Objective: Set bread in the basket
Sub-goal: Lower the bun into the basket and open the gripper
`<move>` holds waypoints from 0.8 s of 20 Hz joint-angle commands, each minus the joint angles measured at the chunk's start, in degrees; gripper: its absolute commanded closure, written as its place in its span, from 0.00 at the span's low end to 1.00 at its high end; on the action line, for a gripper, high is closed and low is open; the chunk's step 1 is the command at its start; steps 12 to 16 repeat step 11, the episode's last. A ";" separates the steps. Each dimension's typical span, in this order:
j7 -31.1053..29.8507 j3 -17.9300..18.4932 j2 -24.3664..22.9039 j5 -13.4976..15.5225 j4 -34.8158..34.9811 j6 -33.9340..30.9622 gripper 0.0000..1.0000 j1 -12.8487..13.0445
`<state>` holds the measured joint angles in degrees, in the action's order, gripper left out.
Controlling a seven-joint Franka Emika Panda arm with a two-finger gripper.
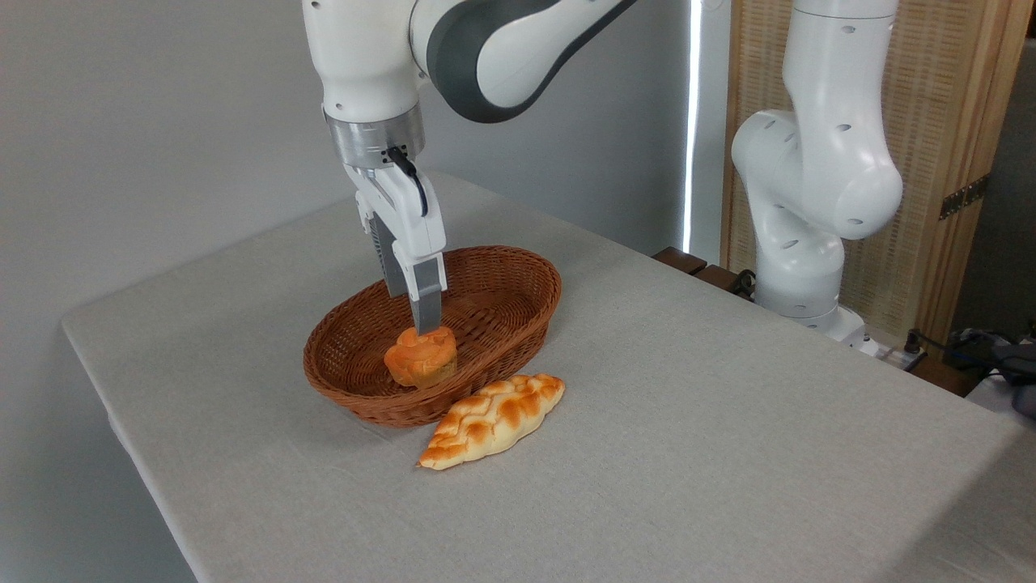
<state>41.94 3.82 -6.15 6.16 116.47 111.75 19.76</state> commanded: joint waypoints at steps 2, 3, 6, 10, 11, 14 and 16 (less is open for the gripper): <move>-0.90 3.81 -0.44 -4.83 -1.51 -1.63 0.00 -0.17; -0.81 4.78 -0.44 -5.02 -2.29 -1.63 0.00 -0.25; -0.20 8.21 -0.27 -4.93 -3.53 -1.63 0.00 -0.17; -0.20 11.81 -0.27 -5.02 -3.53 -1.45 0.00 -0.17; -0.20 12.17 -0.27 -5.02 -3.62 -1.45 0.00 -0.17; -0.20 12.17 -0.27 -5.02 -3.62 -1.45 0.00 -0.17; -0.20 12.17 -0.27 -5.02 -3.62 -1.45 0.00 -0.17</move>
